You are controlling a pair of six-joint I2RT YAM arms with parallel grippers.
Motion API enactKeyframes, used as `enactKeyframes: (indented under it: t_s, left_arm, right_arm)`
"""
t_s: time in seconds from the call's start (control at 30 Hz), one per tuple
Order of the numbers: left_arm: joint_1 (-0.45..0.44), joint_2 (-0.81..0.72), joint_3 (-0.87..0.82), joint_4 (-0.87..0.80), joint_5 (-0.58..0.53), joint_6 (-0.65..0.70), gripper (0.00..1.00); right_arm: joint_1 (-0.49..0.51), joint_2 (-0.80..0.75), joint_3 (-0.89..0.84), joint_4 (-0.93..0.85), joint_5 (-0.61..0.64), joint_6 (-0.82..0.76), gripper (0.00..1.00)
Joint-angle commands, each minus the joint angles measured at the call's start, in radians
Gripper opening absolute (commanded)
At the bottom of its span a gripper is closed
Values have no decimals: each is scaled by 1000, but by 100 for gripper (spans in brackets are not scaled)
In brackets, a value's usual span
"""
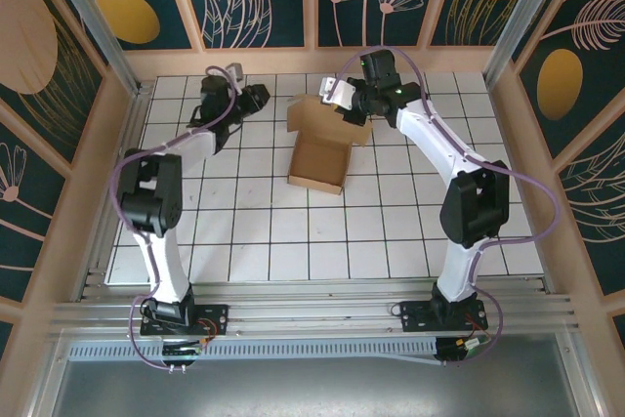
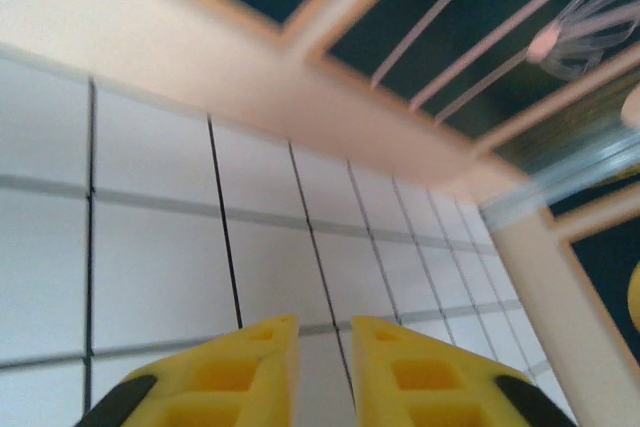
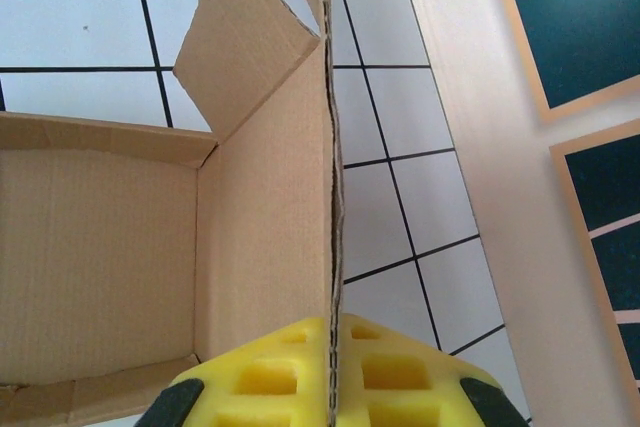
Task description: Fold the paper box
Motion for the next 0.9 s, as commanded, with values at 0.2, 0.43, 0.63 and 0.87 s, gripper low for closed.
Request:
enactKeyframes:
  t_s: [0.2, 0.43, 0.63, 0.87]
  left_arm:
    - [-45, 78, 27, -68, 281, -55, 11]
    - [-54, 104, 21, -70, 302, -61, 6]
    - [-73, 74, -31, -44, 333, -48, 4]
    - [-94, 87, -41, -31, 375, -50, 4]
  right_arm:
    - [19, 14, 14, -39, 28, -9, 6]
    - [29, 15, -2, -29, 43, -7, 6]
    - [39, 17, -10, -14, 54, -1, 6]
    - [48, 19, -23, -3, 72, 4, 6]
